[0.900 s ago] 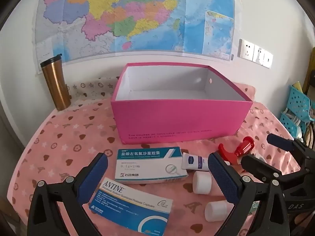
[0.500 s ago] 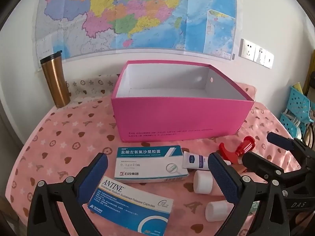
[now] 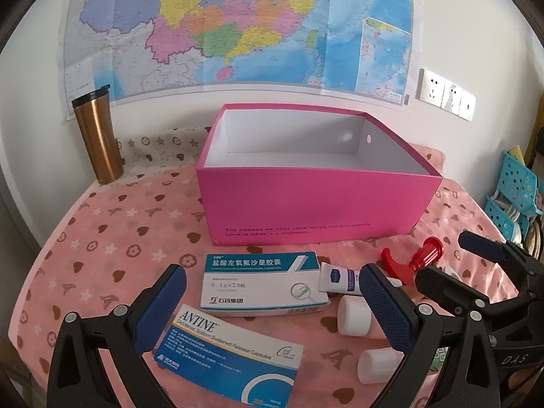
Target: Organize rigid objects
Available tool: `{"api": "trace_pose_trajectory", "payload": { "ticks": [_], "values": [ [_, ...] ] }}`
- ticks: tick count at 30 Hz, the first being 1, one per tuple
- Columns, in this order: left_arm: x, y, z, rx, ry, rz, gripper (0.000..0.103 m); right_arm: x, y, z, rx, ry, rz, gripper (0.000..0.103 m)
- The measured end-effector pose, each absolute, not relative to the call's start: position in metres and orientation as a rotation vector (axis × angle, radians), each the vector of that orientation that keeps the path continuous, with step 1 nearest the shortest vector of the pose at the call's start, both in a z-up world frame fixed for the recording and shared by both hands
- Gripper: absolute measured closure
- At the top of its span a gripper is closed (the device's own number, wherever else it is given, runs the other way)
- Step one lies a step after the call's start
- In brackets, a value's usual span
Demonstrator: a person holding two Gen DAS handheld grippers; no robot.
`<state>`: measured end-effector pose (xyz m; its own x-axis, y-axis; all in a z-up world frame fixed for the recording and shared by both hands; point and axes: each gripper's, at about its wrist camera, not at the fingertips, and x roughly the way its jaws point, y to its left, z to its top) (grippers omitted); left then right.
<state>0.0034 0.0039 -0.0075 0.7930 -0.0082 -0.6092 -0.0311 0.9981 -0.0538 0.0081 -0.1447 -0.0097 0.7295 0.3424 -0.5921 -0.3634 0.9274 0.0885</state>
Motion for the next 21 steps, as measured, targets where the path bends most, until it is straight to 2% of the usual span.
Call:
{"api": "trace_pose_trajectory", "payload": {
  "ticks": [21],
  "values": [
    [0.0037, 0.0064, -0.0104, -0.065, 0.662, 0.010, 0.000, 0.0106, -0.1431, -0.0133, -0.021, 0.658, 0.406, 0.000]
  ]
}}
